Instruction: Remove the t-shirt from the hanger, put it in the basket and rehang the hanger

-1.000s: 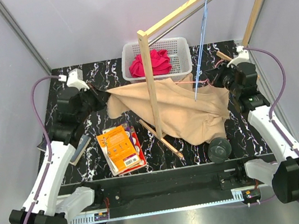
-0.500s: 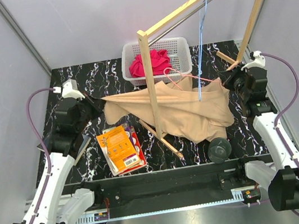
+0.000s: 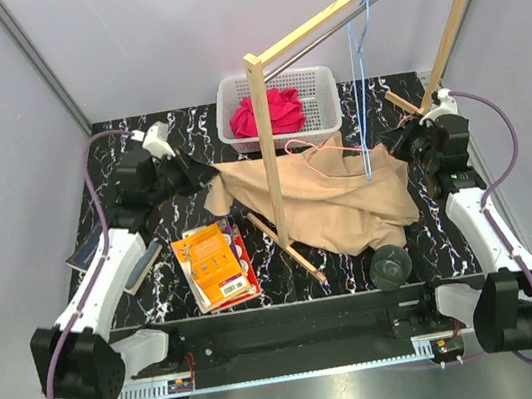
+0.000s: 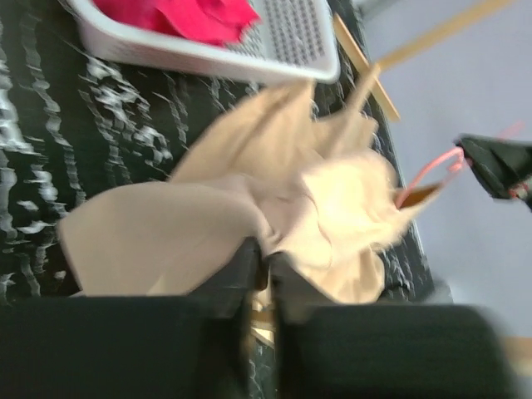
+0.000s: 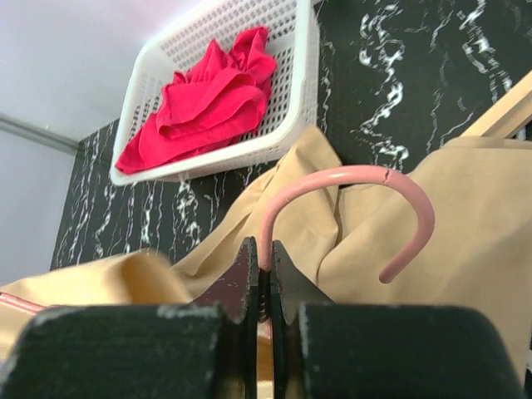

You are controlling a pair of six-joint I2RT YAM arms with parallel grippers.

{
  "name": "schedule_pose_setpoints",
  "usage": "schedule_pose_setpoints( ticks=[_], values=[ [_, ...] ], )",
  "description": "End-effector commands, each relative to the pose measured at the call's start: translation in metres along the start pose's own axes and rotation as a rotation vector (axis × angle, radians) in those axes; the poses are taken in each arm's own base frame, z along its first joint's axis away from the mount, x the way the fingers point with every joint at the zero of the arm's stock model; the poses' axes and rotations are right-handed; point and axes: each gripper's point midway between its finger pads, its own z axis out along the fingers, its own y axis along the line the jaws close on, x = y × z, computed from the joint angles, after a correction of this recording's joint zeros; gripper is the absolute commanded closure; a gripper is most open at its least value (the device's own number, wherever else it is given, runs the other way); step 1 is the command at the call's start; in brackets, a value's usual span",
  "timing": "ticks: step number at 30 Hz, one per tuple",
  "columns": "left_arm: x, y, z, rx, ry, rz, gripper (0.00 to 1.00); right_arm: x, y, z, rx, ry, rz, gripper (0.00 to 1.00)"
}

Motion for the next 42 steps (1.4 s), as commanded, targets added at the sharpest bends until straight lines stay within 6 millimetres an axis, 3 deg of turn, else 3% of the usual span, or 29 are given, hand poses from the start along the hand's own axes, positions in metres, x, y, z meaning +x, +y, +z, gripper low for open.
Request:
schedule_pose_setpoints(
  ticks=[1, 2, 3, 4, 7, 11, 16, 20, 27, 34, 39, 42],
  values=[
    [-0.011, -0.052, 0.000, 0.262, 0.055, 0.066, 0.72, -0.022, 0.030, 0.003, -0.132, -0.025, -0.052, 1.00],
    [-0.008, -0.057, -0.001, 0.290, 0.080, 0.072, 0.60, -0.022, 0.035, 0.003, -0.155, -0.015, -0.056, 1.00],
    [-0.007, -0.058, -0.001, 0.303, 0.093, 0.086, 0.39, -0.022, 0.036, 0.004, -0.165, -0.008, -0.058, 1.00],
    [-0.007, -0.062, -0.002, 0.325, 0.100, 0.099, 0.28, -0.018, 0.036, 0.006, -0.171, 0.009, -0.057, 1.00],
    [-0.011, -0.078, -0.011, 0.393, 0.094, 0.159, 0.18, -0.015, 0.039, 0.010, -0.196, 0.039, -0.054, 1.00],
    [-0.026, -0.086, -0.013, 0.391, 0.049, 0.173, 0.18, -0.010, 0.048, 0.013, -0.256, 0.081, -0.048, 1.00],
    [-0.030, -0.102, 0.003, 0.505, 0.112, 0.110, 0.19, -0.007, 0.056, 0.018, -0.297, 0.127, -0.044, 1.00],
    [-0.029, -0.131, 0.014, 0.630, 0.200, 0.130, 0.18, -0.007, 0.059, 0.022, -0.287, 0.162, -0.043, 1.00],
    [-0.009, -0.157, 0.053, 0.701, 0.305, 0.074, 0.18, -0.003, 0.059, 0.028, -0.253, 0.211, -0.056, 1.00],
    [0.003, -0.188, 0.059, 0.855, 0.348, 0.026, 0.18, -0.001, 0.059, 0.029, -0.223, 0.217, -0.093, 1.00],
    [0.028, -0.191, 0.069, 0.782, 0.368, 0.134, 0.21, -0.005, 0.063, 0.028, -0.227, 0.212, -0.090, 1.00],
    [0.035, -0.182, 0.077, 0.699, 0.346, 0.195, 0.23, -0.006, 0.066, 0.028, -0.230, 0.208, -0.084, 1.00]
  ],
)
